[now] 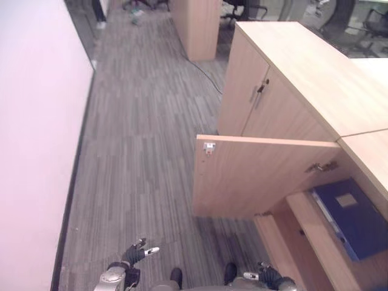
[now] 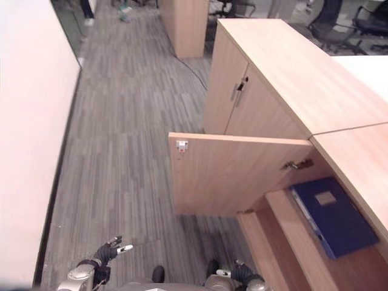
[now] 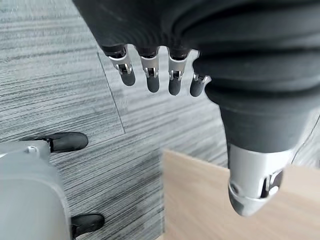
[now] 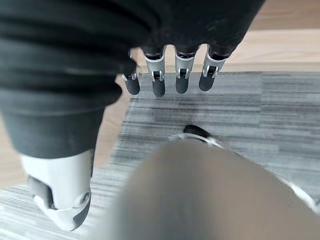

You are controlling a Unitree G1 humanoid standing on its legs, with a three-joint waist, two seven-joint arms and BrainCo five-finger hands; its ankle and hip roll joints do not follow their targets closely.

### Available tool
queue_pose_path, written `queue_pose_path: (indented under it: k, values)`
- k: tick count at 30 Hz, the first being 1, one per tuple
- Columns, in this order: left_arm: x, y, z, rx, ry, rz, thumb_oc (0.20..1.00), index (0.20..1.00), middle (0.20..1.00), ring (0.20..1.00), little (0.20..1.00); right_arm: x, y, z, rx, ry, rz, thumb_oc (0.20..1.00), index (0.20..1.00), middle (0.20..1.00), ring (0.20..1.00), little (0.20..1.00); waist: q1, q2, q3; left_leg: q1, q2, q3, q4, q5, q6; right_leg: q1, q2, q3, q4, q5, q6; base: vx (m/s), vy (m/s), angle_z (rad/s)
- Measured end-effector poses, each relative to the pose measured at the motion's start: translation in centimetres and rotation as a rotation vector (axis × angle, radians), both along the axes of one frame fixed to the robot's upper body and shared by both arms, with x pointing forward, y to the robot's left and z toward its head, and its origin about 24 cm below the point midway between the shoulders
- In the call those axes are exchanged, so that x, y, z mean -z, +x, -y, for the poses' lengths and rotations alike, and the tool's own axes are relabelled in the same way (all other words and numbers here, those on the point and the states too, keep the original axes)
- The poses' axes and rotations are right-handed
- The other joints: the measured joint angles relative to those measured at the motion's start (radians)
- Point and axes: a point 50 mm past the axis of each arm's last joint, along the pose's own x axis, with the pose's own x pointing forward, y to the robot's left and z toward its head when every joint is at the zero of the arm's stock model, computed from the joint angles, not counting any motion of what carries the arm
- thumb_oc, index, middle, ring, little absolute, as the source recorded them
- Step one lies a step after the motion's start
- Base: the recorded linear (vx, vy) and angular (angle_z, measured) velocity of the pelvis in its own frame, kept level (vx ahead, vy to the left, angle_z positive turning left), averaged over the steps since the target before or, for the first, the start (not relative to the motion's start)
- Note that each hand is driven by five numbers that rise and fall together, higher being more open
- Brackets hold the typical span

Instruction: Put the empty folder in the office cabinet

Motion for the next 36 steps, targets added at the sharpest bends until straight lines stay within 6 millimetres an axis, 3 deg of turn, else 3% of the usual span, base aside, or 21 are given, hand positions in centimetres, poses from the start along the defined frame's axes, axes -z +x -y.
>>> queue_pose_path:
  k: [3, 9, 13, 17, 18, 22, 27, 30, 33, 36]
  values:
    - [-0.6, 0.9, 0.6, 0.007, -0.02, 0.062, 1.0, 1.0, 1.0, 1.0, 1.0, -0.1, -0.2, 0.9, 0.003, -0.021, -0.004, 1.0, 1.0, 1.0, 1.0, 1.0, -0.014, 0.021, -0.01, 0.018, 0.026, 0.002, 0.009, -0.005, -0.009, 0.017, 0.026, -0.01, 0.003, 0.004, -0.013, 0.1, -0.048, 0.0]
    - [-2.3, 4.4, 0.8, 0.019, -0.025, 0.185, 1.0, 1.0, 1.0, 1.0, 1.0, -0.2, -0.5, 1.2, 0.009, -0.027, -0.007, 1.0, 1.0, 1.0, 1.0, 1.0, -0.022, 0.007, -0.029, 0.025, 0.033, 0.021, 0.005, -0.011, -0.018, 0.017, 0.032, 0.0, -0.002, -0.001, -0.018, 0.05, -0.014, -0.09]
    - [-4.5, 7.0, -1.4, 0.017, 0.045, 0.273, 1.0, 1.0, 1.0, 1.0, 1.0, 0.1, -1.9, 1.2, 0.016, -0.026, -0.04, 1.0, 1.0, 1.0, 1.0, 1.0, -0.051, -0.009, -0.061, 0.037, 0.034, 0.058, -0.001, -0.013, -0.02, 0.009, 0.031, 0.019, -0.003, -0.01, -0.022, 0.06, -0.011, -0.24]
    - [-6.7, 9.5, -3.1, 0.016, 0.11, 0.354, 1.0, 1.0, 1.0, 1.0, 1.0, 0.1, -2.8, 1.2, 0.013, -0.013, -0.054, 1.0, 1.0, 1.0, 1.0, 1.0, -0.077, -0.004, -0.068, 0.045, 0.036, 0.087, -0.001, -0.02, -0.018, 0.008, 0.031, 0.027, -0.003, -0.006, -0.018, 0.04, -0.012, -0.24]
    - [-8.5, 11.6, -3.7, 0.033, 0.142, 0.418, 1.0, 1.0, 1.0, 1.0, 1.0, 0.1, -2.8, 1.2, 0.009, -0.011, -0.046, 1.0, 1.0, 1.0, 1.0, 1.0, -0.087, -0.003, -0.077, 0.045, 0.037, 0.093, -0.001, -0.02, -0.018, 0.006, 0.031, 0.029, -0.003, -0.003, -0.015, 0.04, -0.024, -0.14]
    - [-14.0, 16.6, -4.8, 0.078, 0.218, 0.6, 1.0, 1.0, 1.0, 1.0, 1.0, -0.1, -2.8, 1.3, -0.005, -0.006, -0.041, 1.0, 1.0, 1.0, 1.0, 1.0, -0.108, 0.006, -0.086, 0.048, 0.037, 0.111, -0.001, -0.019, -0.019, -0.006, 0.033, 0.037, -0.003, 0.012, -0.012, 0.02, -0.016, -0.12]
    - [-16.5, 19.3, -3.3, 0.146, 0.214, 0.692, 1.0, 1.0, 1.0, 1.0, 1.0, -0.2, -2.2, 1.3, -0.036, 0.005, -0.031, 1.0, 1.0, 1.0, 1.0, 1.0, -0.136, 0.015, -0.095, 0.048, 0.036, 0.146, 0.0, -0.023, -0.022, -0.024, 0.037, 0.069, -0.003, 0.026, -0.016, 0.02, -0.01, -0.21]
    - [-19.5, 22.1, -1.3, 0.218, 0.216, 0.772, 1.0, 1.0, 1.0, 1.0, 1.0, -0.3, -1.7, 1.1, -0.048, 0.011, -0.023, 1.0, 1.0, 1.0, 1.0, 1.0, -0.168, 0.007, -0.092, 0.051, 0.033, 0.185, 0.0, -0.023, -0.021, -0.043, 0.035, 0.088, -0.003, 0.03, -0.004, 0.02, 0.007, -0.38]
    - [-20.0, 22.8, 0.1, 0.225, 0.174, 0.805, 1.0, 1.0, 1.0, 1.0, 1.0, -0.3, -1.3, 1.0, -0.055, 0.02, -0.017, 1.0, 1.0, 1.0, 1.0, 1.0, -0.188, 0.001, -0.088, 0.051, 0.034, 0.205, -0.001, -0.024, -0.022, -0.052, 0.035, 0.087, -0.003, 0.03, -0.005, 0.01, 0.007, -0.23]
    - [-20.1, 22.8, -0.2, 0.208, 0.168, 0.805, 1.0, 1.0, 1.0, 1.0, 1.0, -0.3, -1.4, 0.9, -0.053, 0.022, -0.018, 1.0, 1.0, 1.0, 1.0, 1.0, -0.185, -0.004, -0.085, 0.049, 0.034, 0.213, -0.001, -0.024, -0.022, -0.058, 0.035, 0.088, -0.003, 0.038, -0.001, 0.01, 0.01, -0.09]
